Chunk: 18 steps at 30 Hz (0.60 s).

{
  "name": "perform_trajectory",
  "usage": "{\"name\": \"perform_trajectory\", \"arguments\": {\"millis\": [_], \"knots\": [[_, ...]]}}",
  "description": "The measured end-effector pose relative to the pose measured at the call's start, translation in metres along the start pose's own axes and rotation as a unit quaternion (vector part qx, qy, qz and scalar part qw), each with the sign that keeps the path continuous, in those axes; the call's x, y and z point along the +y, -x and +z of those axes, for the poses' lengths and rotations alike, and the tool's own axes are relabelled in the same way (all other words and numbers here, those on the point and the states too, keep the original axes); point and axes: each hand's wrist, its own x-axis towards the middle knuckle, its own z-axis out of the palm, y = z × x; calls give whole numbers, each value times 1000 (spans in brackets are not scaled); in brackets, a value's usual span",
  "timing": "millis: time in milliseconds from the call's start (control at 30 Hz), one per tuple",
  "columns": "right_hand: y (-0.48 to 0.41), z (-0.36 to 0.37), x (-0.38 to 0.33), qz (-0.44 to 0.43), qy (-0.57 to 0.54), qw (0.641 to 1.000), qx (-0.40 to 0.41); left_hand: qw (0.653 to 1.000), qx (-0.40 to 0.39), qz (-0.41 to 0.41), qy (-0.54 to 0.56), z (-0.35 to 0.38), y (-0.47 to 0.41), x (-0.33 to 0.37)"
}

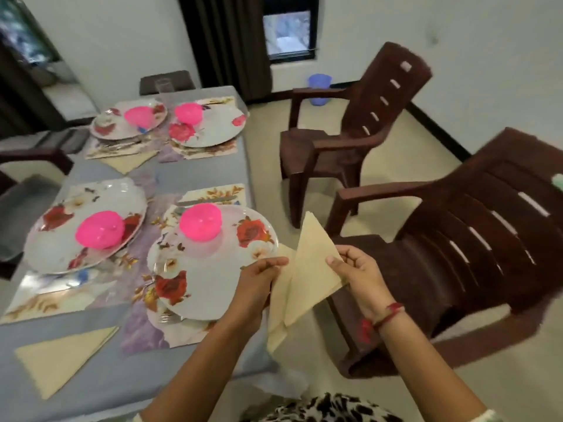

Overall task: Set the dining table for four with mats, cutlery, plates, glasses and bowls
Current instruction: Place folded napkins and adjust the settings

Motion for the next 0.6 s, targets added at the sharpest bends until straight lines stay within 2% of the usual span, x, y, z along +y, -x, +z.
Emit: {"name": "perform_trajectory", "arguments": {"millis": [100, 267, 433, 600], "knots": [[-46, 25, -15, 17, 0, 999, -50, 999, 25, -2, 33, -18, -21, 12], [-107, 59, -40, 92, -57, 989, -106, 994, 69, 8, 84, -43, -47, 24], [-148, 97, -44, 200, -86, 953, -212, 985, 101, 4, 143, -52, -68, 26], [-203, 127, -50, 231, -32, 921, -311, 954, 194, 25, 226, -49, -101, 40]]}}
